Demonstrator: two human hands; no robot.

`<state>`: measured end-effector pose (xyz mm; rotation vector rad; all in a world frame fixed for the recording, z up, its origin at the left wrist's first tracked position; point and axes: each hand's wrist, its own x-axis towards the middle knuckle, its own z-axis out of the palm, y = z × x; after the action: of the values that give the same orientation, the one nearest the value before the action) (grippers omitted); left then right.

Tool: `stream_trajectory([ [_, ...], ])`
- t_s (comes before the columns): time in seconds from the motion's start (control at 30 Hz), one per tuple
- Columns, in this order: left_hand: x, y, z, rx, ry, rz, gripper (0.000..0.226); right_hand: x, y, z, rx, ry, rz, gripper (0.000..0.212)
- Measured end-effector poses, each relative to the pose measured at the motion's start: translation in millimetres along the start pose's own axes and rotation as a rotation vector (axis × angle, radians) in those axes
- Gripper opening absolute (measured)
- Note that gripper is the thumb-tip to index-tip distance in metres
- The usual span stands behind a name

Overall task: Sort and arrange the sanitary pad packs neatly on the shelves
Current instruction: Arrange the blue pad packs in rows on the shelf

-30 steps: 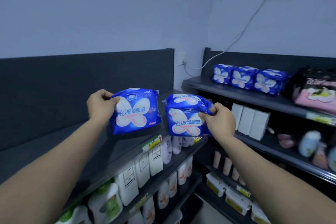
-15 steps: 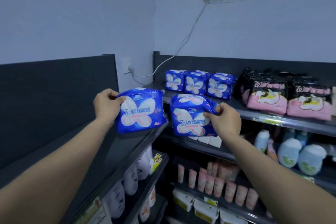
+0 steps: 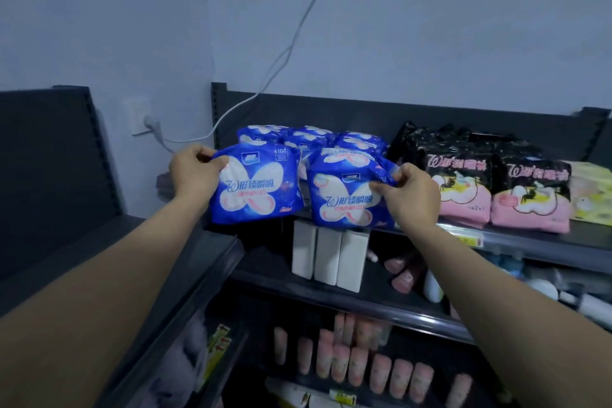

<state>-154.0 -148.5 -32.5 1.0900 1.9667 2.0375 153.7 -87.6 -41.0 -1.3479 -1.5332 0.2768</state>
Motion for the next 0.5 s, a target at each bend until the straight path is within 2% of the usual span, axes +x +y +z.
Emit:
stream_trajectory([
  [0.07,9,1,23,-0.005,0.003,0.014,0.011,22,11,8,0.004,-0.003,-0.004,0.046],
  [0.27,41,-6,81,0.013,0.003,0.018,0.027,78,36,32,0.033,-0.012,0.002,0.045],
  [0.5,70,-18,136,-0.003,-0.042,0.026,0.022,111,57,58,0.003,-0.035,0.056,0.043],
])
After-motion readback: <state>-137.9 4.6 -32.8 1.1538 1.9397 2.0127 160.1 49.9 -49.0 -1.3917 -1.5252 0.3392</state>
